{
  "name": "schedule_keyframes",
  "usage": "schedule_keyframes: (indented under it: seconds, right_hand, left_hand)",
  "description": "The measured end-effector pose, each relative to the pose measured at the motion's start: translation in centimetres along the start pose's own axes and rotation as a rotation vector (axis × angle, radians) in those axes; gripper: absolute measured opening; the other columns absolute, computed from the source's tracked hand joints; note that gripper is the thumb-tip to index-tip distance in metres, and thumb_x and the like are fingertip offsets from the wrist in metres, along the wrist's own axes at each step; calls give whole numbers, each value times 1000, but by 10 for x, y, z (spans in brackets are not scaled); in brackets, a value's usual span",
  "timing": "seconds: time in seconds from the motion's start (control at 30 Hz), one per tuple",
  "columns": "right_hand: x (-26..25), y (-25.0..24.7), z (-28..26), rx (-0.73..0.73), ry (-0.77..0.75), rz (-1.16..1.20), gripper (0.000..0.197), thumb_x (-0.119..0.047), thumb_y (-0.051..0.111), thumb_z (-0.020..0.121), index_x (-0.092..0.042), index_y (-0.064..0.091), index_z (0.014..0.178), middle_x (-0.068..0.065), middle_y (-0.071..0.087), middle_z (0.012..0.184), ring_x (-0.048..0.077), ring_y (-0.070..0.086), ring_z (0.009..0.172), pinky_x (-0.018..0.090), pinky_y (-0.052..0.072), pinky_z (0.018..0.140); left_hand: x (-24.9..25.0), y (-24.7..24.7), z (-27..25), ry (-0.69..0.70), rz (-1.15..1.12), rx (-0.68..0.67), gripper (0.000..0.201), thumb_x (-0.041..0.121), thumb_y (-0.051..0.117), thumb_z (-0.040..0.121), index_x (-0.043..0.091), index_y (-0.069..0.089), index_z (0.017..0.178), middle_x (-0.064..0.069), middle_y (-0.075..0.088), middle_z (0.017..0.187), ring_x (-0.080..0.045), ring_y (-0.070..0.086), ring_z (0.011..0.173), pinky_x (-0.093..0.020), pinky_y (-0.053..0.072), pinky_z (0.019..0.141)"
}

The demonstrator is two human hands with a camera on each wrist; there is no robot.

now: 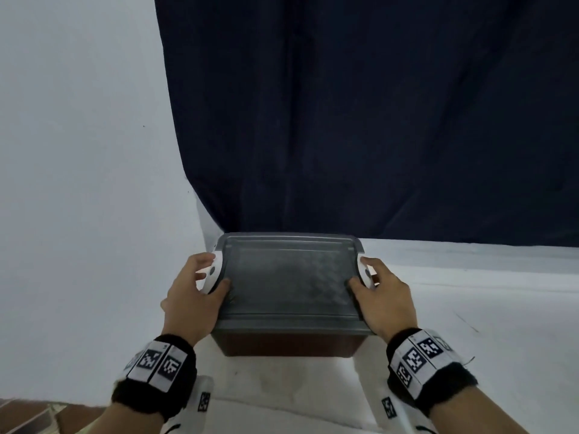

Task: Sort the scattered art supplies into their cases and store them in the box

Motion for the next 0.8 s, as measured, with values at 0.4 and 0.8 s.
schedule_keyframes:
  seconds: [0.4,0.8]
  right_hand:
    - [2,16,26,15,-34,93,47,-34,67,86,-31,53,130,6,65,98,20,62,81,28,49,77]
    - [-24,-7,3,81,-116,-434,40,-49,42,96,-23,52,125,6,60,118,31,52,112,44,47,91]
  left_hand:
    - [-12,14,41,42,-5,-6,33,29,76,85,37,57,111,26,59,112,-16,60,105,-51,49,97]
    - [21,-4,11,77,197,-48,27,61,52,92,38,54,106,16,63,114,-14,59,108,-40,29,95]
Point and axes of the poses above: each hand's wrist, its own z-axis towards the middle knuckle, its own y-axis out of the palm, x = y × z, the point moved 10 cm from there along z, towards the middle knuckle
